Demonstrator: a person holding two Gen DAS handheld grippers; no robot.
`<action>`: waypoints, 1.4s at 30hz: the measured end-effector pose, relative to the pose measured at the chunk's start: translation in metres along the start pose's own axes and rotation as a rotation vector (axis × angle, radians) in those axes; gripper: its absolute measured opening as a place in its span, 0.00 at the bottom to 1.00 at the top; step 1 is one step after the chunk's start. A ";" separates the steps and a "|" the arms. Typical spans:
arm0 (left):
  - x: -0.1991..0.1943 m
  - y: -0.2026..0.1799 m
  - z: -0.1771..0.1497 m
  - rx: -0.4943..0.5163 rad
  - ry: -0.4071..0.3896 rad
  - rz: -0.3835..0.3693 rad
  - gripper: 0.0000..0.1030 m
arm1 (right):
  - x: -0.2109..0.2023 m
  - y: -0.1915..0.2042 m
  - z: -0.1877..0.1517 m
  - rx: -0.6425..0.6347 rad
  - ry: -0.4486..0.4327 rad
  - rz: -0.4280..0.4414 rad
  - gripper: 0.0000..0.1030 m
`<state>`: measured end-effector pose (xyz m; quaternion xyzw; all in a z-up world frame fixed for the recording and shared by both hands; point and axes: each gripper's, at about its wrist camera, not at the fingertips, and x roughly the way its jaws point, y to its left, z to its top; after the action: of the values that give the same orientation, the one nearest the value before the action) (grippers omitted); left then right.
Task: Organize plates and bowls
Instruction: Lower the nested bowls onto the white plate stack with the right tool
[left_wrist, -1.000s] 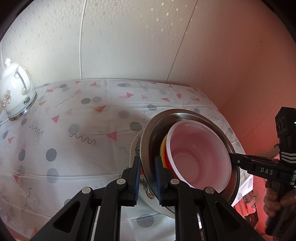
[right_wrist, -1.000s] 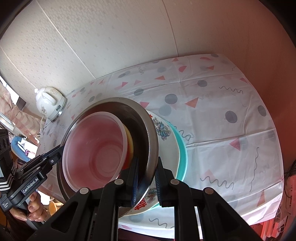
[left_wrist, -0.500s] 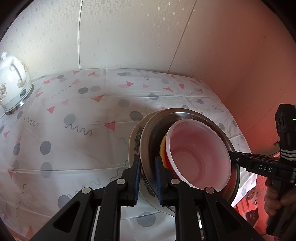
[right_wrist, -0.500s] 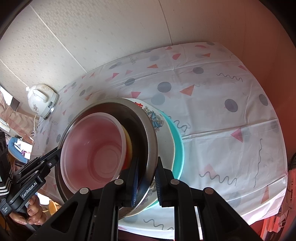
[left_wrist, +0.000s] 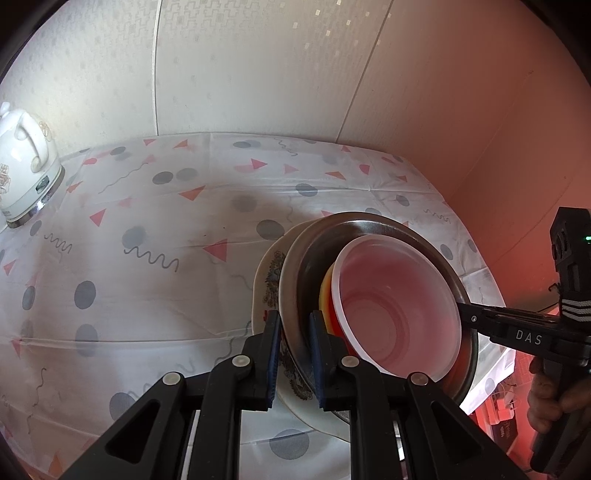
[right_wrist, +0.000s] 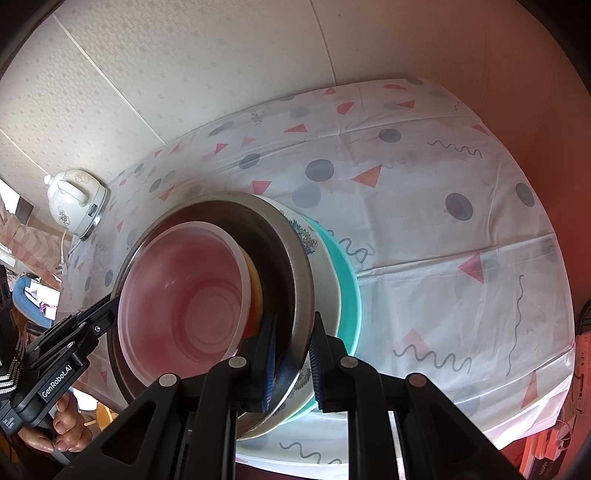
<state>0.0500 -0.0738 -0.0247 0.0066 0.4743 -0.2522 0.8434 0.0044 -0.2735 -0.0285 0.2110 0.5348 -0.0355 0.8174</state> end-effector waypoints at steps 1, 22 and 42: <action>0.000 0.000 0.000 0.000 0.000 0.000 0.15 | 0.000 0.000 0.000 0.000 0.001 0.000 0.17; -0.011 -0.001 -0.004 -0.014 -0.018 0.000 0.15 | -0.005 -0.005 -0.004 0.038 0.001 0.050 0.23; -0.003 -0.006 -0.006 0.005 -0.015 0.009 0.17 | -0.007 0.003 -0.005 -0.036 -0.036 -0.053 0.15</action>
<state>0.0414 -0.0766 -0.0243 0.0090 0.4674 -0.2493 0.8481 -0.0026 -0.2703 -0.0229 0.1813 0.5257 -0.0512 0.8295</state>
